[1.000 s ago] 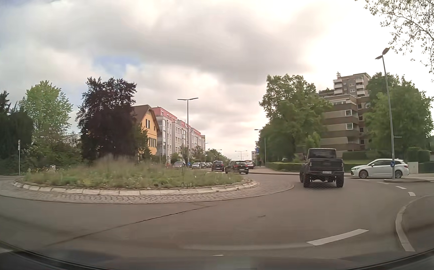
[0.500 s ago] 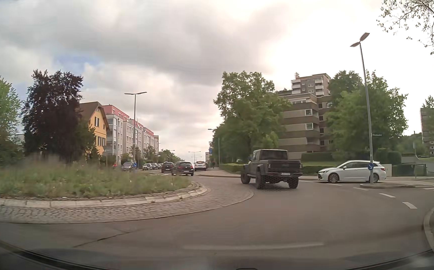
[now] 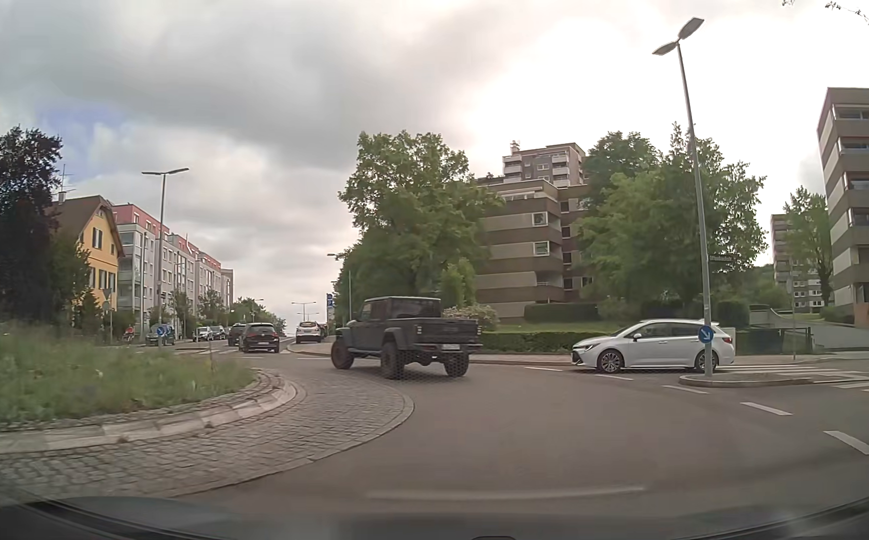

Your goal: Follow the waypoints while adhering to traffic rules and regulations

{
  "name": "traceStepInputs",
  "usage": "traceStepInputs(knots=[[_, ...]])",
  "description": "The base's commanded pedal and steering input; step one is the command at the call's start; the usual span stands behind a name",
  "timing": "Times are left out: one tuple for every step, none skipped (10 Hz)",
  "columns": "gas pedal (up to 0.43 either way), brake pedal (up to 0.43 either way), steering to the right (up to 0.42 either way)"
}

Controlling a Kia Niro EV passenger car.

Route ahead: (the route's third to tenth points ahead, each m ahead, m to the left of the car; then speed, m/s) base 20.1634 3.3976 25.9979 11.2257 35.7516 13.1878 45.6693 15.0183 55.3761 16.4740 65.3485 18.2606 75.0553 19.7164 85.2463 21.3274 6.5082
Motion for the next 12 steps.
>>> traceStepInputs(knots=[[0.079,0.0,0.102],[0.079,0.0,0.086],[0.079,0.0,0.065],[0.079,0.0,0.053],[0.079,0.0,0.038],[0.079,0.0,0.022],[0.079,0.0,0.008],[0.079,0.0,-0.022],[0.079,0.0,-0.05],[0.087,0.0,-0.085],[0.087,0.0,-0.112],[0.098,0.0,-0.153]])
